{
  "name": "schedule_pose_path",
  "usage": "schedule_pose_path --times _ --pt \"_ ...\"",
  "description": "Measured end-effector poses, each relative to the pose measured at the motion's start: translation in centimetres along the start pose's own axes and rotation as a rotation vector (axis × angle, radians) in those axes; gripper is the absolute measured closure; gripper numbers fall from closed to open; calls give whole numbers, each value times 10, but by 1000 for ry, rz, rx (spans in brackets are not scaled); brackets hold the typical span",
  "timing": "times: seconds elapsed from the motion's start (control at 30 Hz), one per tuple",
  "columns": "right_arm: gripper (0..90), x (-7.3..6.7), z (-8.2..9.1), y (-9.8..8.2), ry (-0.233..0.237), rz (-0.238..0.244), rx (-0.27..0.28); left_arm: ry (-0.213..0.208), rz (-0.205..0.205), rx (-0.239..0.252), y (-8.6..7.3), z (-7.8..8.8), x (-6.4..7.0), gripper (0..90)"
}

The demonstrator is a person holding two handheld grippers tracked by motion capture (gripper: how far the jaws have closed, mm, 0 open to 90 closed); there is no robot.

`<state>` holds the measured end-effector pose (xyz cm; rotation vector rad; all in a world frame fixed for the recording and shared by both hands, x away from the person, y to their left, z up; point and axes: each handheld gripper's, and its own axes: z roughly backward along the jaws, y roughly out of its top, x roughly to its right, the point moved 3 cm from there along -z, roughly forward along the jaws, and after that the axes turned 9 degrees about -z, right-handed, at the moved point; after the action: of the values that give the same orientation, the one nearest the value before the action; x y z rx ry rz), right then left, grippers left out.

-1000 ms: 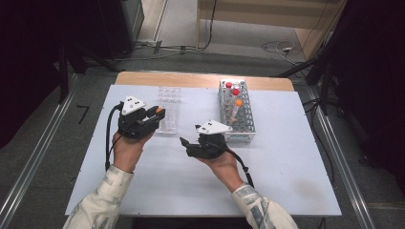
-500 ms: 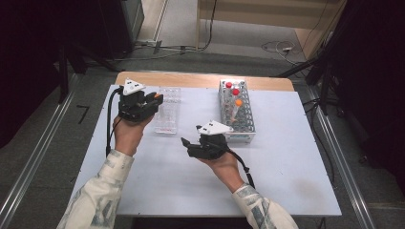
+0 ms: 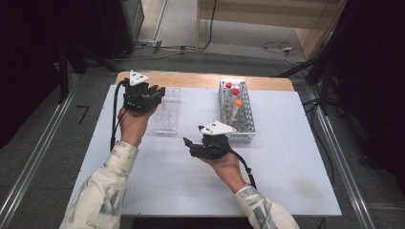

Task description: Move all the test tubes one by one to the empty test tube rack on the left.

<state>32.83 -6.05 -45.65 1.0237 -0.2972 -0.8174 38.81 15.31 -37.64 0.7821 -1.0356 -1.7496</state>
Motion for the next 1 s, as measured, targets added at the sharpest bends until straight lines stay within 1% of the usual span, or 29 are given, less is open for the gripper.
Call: schedule_pose_path --times 0.17,0.33,0.47,0.57,0.63,0.8,1.0 --pt "306 0 0 0 2 -1 2 2 7 10 0 -3 -1 705" --pt "307 0 -1 -1 2 -1 0 6 2 -3 -2 -7 -1 705" --pt "307 0 0 -1 2 0 0 6 4 3 -2 -9 -1 705" --pt "307 1 0 -2 0 -3 -4 4 -10 -4 -3 -11 2 705" --pt "308 1 -1 -2 2 -7 -2 13 -17 -7 -4 -13 3 705" --pt "308 3 -1 -4 1 -8 -4 11 -20 -15 -10 -17 5 704" --pt "309 3 -1 -6 0 -13 -7 16 -27 -29 -21 -23 8 703"
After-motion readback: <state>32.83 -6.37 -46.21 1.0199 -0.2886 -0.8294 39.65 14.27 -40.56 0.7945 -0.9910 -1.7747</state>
